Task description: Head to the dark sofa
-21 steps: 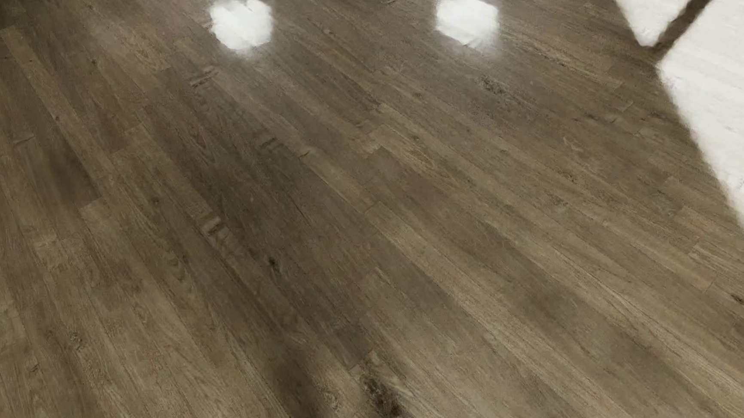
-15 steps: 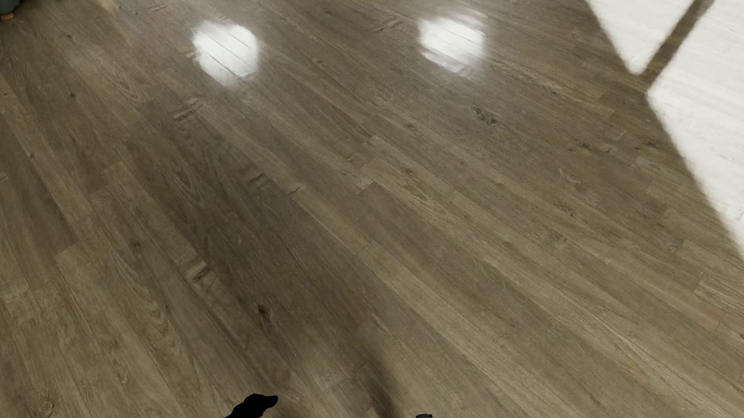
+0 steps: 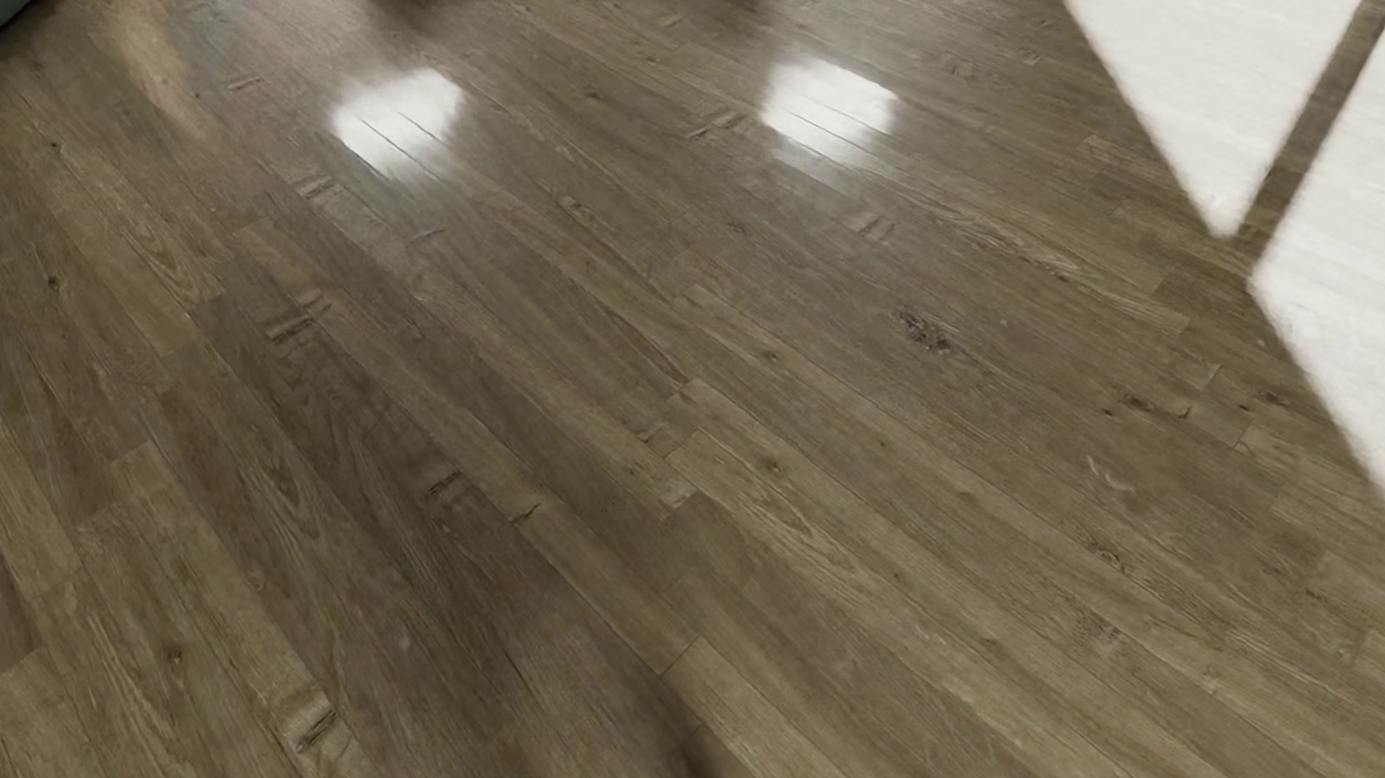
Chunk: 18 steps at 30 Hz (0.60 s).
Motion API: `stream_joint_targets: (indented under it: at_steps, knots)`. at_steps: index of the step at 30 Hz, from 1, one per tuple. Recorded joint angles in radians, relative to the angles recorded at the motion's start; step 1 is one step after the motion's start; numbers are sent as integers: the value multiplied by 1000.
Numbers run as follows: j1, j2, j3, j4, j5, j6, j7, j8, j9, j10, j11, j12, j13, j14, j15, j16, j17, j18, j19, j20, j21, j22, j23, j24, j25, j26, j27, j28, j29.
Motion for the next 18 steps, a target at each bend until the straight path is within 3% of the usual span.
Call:
stream_joint_targets:
  at_steps: [2,4,6,8,9,11,12,13,16,18]
  knots:
    - [-178,74,22,67,42,26,-12,-10,14,158,-8,34,-66,-142,-56,36,9,31,-11,-5,47,-82,2,1,-33,-21,-34,-21,13]
    - [-322,139,50,95,77,43,-25,2,24,145,17,82,-143,-334,-127,16,12,86,-19,93,96,-168,0,-61,-63,-1,-52,42,21]
    - [-423,208,74,96,90,48,-32,26,28,-34,26,125,-224,-458,-190,-34,20,116,-24,189,137,-231,-7,-122,-69,22,-59,120,29]
    - [-473,283,95,93,86,45,-4,52,25,-319,4,125,-282,-462,-234,-55,16,158,-24,204,176,-234,-31,-133,-64,37,-75,131,29]
    - [-480,322,106,84,82,43,12,63,21,-480,-15,116,-304,-455,-251,-50,17,152,-25,185,192,-218,-45,-118,-54,39,-82,110,25]
    - [-463,407,124,57,75,38,37,87,11,-810,-65,103,-337,-409,-272,-35,23,103,-25,147,232,-183,-61,-67,-34,34,-93,62,19]
    - [-475,448,133,46,76,35,17,98,8,-874,-69,104,-350,-417,-284,-31,28,51,-23,144,255,-169,-61,-46,-31,32,-94,56,17]
    - [-478,485,140,32,73,32,-19,108,4,-886,-69,109,-357,-417,-296,-37,31,35,-21,155,276,-157,-59,-38,-32,32,-91,68,17]
    - [-491,573,153,-7,37,14,-33,119,-9,-701,-4,114,-328,-248,-252,-86,30,165,4,211,294,-95,-47,-59,-33,52,-60,110,26]
    - [-474,569,157,-42,-9,-14,-3,110,-18,-575,136,103,-271,-288,-113,-113,24,228,25,232,275,-41,-22,-50,-25,72,-12,115,31]
